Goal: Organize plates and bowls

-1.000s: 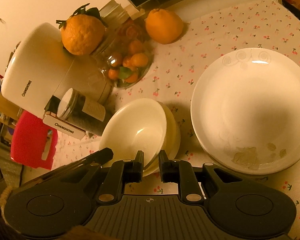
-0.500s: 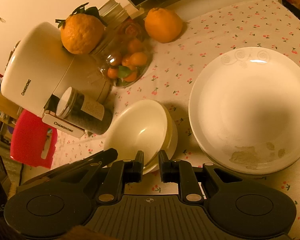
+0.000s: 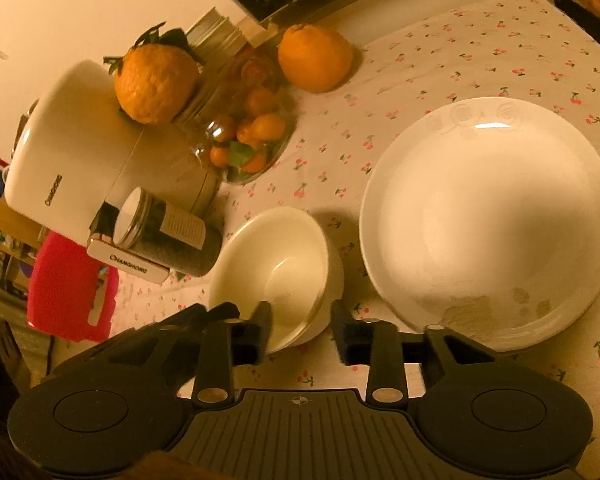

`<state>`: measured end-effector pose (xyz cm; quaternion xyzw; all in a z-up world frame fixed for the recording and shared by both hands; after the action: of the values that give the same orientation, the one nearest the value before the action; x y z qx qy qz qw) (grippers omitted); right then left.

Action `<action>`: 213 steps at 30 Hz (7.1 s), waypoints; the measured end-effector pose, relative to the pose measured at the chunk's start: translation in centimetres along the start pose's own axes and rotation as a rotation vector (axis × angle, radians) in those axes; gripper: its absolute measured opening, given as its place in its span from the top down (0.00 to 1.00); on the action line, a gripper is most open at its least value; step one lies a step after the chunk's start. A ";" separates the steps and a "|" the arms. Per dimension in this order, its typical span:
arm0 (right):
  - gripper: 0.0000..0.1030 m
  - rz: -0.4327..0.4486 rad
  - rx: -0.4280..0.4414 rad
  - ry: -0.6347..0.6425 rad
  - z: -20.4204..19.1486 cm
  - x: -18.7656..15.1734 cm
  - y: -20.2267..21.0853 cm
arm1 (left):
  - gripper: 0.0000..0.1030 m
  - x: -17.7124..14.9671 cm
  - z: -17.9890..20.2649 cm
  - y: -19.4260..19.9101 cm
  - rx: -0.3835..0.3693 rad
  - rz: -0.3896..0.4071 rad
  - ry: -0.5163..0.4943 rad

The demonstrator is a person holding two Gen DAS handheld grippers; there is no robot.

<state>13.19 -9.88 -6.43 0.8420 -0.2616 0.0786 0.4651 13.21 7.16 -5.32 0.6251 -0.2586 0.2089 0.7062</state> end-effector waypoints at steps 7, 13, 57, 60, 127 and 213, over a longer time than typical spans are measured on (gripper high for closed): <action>0.38 0.036 0.024 0.018 0.7 0.4 1.1 | 0.09 -0.3 0.5 0.6 -0.024 0.091 -0.108; 0.29 0.105 0.089 0.078 0.6 0.9 1.9 | 0.01 -0.9 0.7 1.0 -0.089 0.149 -0.177; 0.43 0.083 0.050 0.078 -0.9 3.5 -5.1 | 0.27 -3.2 1.4 -3.3 -0.172 0.016 -0.273; 0.55 0.085 0.039 0.074 -0.6 3.6 -5.0 | 0.28 -3.2 1.3 -3.3 -0.175 0.011 -0.267; 0.77 0.273 -0.006 -0.046 10.0 6.6 5.8 | 0.28 -0.8 13.6 -4.3 -0.248 0.058 -0.393; 0.00 0.223 -0.415 0.338 6.0 -2.8 11.0 | 0.00 -3.7 9.4 3.4 0.106 -0.025 0.047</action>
<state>4.52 -18.55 -2.61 0.6698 -0.2817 0.2132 0.6532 7.25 -1.57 -4.21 0.6598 -0.2228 0.2283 0.6804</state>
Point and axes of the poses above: each gripper's, at about its wrist camera, not at the fingertips, and y roughly against the way its jaws point, z to its right, x to its top, the point moved 4 cm from there along -y, roughly the way its jaws point
